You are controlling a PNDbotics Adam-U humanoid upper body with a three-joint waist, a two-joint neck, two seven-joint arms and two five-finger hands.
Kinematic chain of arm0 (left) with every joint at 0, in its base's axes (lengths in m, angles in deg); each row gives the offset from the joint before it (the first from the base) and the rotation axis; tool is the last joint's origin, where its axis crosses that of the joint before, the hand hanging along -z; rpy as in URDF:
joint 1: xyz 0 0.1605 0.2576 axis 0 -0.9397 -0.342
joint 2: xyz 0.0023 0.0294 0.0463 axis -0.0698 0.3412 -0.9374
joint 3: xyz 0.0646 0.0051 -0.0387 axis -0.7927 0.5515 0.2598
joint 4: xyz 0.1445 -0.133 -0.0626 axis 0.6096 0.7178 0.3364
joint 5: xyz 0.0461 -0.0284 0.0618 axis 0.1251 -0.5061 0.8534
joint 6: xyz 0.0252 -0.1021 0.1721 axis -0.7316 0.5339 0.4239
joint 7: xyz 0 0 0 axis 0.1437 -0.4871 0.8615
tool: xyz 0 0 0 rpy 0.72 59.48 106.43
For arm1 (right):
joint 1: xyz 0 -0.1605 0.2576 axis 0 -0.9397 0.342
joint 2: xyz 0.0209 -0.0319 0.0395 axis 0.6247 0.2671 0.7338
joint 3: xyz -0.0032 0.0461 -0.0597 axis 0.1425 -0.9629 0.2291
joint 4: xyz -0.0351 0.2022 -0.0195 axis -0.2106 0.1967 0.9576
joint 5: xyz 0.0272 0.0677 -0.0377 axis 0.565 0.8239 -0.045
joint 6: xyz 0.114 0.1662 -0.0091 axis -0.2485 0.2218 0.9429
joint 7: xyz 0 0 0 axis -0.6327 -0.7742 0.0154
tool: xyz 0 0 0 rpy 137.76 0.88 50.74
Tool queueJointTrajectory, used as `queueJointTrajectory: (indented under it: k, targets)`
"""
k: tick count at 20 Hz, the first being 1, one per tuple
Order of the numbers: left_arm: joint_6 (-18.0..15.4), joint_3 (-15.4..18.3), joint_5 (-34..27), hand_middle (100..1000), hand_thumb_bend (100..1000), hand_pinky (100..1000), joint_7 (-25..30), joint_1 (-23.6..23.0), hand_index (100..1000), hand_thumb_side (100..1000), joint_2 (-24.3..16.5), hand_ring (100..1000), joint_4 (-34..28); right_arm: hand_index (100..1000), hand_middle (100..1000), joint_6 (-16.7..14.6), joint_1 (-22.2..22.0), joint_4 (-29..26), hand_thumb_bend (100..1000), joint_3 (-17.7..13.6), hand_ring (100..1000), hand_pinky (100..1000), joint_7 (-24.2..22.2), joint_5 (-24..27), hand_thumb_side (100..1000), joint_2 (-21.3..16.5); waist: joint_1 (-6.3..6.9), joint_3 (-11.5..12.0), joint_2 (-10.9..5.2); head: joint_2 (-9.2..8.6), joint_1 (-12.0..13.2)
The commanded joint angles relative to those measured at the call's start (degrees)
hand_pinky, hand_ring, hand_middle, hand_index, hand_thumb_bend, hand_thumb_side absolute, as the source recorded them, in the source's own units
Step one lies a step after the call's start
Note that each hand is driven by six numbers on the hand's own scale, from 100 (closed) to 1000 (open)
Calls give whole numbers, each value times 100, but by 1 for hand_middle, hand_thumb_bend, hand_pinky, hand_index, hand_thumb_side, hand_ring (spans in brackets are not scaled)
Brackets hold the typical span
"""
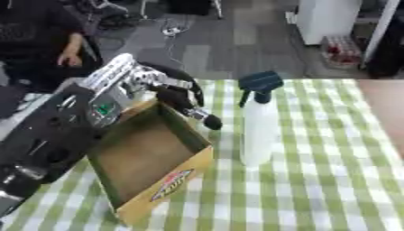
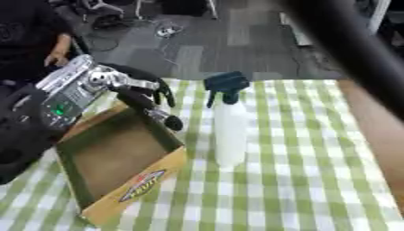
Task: Pick up objects on the table and place them in the box.
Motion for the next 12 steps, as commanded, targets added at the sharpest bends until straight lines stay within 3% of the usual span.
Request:
queueJointTrajectory:
  k: [1, 5, 6, 12]
  targets:
    - [-138, 44, 113, 883, 904, 877, -51, 160, 867, 935, 26, 837, 188, 853, 765, -16, 84, -77, 364, -6, 729, 603, -26, 37, 1000, -131, -19, -14, -50, -59, 97]
    - [-410, -24, 161, 879, 944, 888, -208, 198, 881, 875, 118, 832, 398, 853, 765, -8, 115, -77, 364, -1, 729, 604, -47, 72, 1000, -126, -15, -45, -43, -61, 116]
    - [-474, -43, 185, 883, 964, 898, -239, 209, 886, 810, 137, 835, 430, 853, 765, -7, 122, -77, 364, 0, 729, 604, -52, 81, 1000, -126, -13, -52, -42, -60, 122]
    - [-830, -155, 319, 887, 1000, 917, -465, 286, 881, 773, 282, 841, 536, 853, 765, 16, 178, -77, 364, 55, 729, 604, -122, 164, 1000, -122, -7, -110, -40, -97, 141]
